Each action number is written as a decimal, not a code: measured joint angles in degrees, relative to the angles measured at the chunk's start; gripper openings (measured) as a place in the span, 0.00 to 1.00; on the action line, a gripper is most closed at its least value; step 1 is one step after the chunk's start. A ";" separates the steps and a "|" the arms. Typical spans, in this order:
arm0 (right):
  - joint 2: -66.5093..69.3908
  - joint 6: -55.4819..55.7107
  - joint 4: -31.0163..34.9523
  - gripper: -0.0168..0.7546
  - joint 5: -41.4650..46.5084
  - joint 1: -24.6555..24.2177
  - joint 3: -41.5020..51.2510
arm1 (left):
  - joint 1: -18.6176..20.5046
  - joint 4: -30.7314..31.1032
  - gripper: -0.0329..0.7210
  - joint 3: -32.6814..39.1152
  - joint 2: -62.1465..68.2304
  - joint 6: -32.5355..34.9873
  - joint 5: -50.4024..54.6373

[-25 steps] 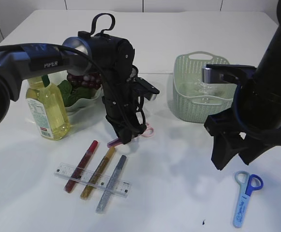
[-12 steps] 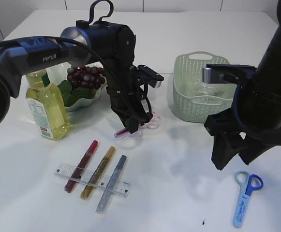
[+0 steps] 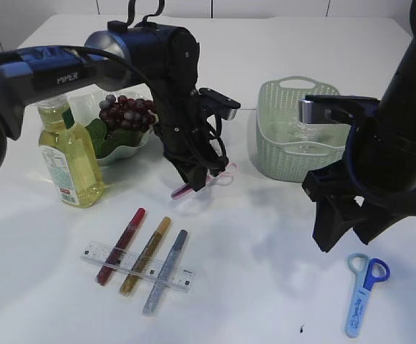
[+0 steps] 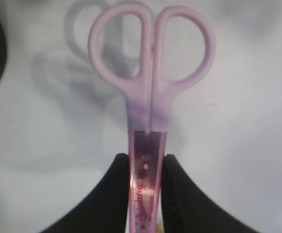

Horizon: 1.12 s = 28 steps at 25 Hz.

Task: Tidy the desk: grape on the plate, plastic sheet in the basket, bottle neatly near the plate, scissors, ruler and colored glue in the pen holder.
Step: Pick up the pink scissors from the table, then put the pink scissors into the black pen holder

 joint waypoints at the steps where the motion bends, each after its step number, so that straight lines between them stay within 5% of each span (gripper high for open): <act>1: 0.00 0.00 0.00 0.63 0.00 0.00 0.00 | 0.00 0.00 0.21 0.00 -0.45 -0.59 0.00; 22: 0.00 0.00 -0.24 0.63 0.00 0.00 0.00 | 0.00 -3.04 0.21 0.29 -9.48 -7.71 0.55; 28: 0.00 0.00 -0.37 0.63 0.00 0.00 0.00 | 0.00 -3.16 0.21 8.11 -13.61 -8.18 0.76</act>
